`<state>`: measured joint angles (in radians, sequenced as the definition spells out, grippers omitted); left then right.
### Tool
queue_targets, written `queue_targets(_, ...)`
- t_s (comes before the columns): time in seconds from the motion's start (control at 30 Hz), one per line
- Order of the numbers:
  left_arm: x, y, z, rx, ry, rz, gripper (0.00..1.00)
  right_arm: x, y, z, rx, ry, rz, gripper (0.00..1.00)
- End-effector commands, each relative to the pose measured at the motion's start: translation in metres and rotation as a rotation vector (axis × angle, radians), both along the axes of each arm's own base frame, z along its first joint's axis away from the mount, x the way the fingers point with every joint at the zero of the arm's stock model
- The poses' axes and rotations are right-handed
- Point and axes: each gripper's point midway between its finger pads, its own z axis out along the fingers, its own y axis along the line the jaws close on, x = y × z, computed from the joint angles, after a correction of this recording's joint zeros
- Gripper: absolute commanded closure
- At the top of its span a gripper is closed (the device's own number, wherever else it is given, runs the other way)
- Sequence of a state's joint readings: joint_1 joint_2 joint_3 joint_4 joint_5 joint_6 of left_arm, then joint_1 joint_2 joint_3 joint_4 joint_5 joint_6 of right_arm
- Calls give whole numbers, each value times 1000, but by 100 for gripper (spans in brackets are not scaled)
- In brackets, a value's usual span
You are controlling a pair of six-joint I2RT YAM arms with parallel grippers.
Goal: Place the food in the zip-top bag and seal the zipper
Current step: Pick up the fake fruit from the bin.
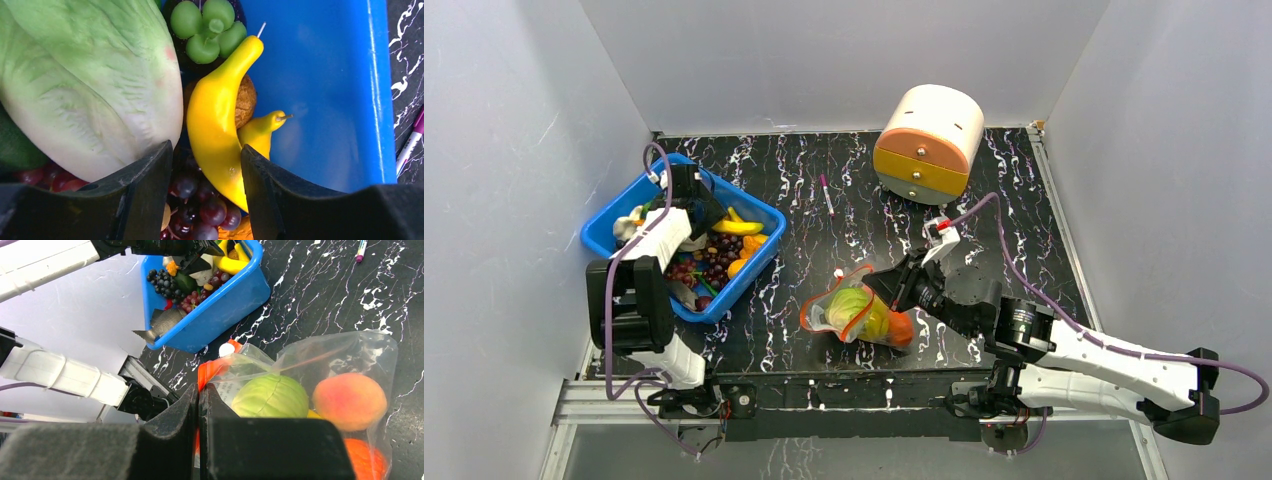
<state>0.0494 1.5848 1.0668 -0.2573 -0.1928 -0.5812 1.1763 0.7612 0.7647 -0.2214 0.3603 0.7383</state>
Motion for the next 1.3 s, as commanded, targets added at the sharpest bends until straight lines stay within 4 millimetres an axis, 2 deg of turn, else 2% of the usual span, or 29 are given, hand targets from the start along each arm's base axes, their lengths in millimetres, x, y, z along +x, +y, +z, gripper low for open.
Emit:
queue_targets(0.0,8,-3,-4,-42,-30,-9,49,1,4,39,124,-50,-1,100)
queue_targets(0.33,13,-6,-12,-81,-18,-29,47,1,9,37,127,-42,7,100)
queue_targets(0.47,10,-6,-2,-75,-14,-29,54,0,9,38,129,-39,12,100)
queue_targets(0.57,12,-3,13,-62,-58,-16,57,-1,8,39,131,-38,12,100)
queue_targets(0.67,12,-3,19,-66,-89,-6,57,-1,7,37,131,-33,9,100)
queue_targets(0.8,10,-3,9,-75,-59,2,52,-1,7,38,136,-32,8,100)
queue_targets(1.0,10,-6,-8,-91,-14,-6,51,0,5,39,136,-32,2,100)
queue_targets(1.27,9,-8,-6,-99,-8,-8,57,0,4,40,139,-37,-2,100)
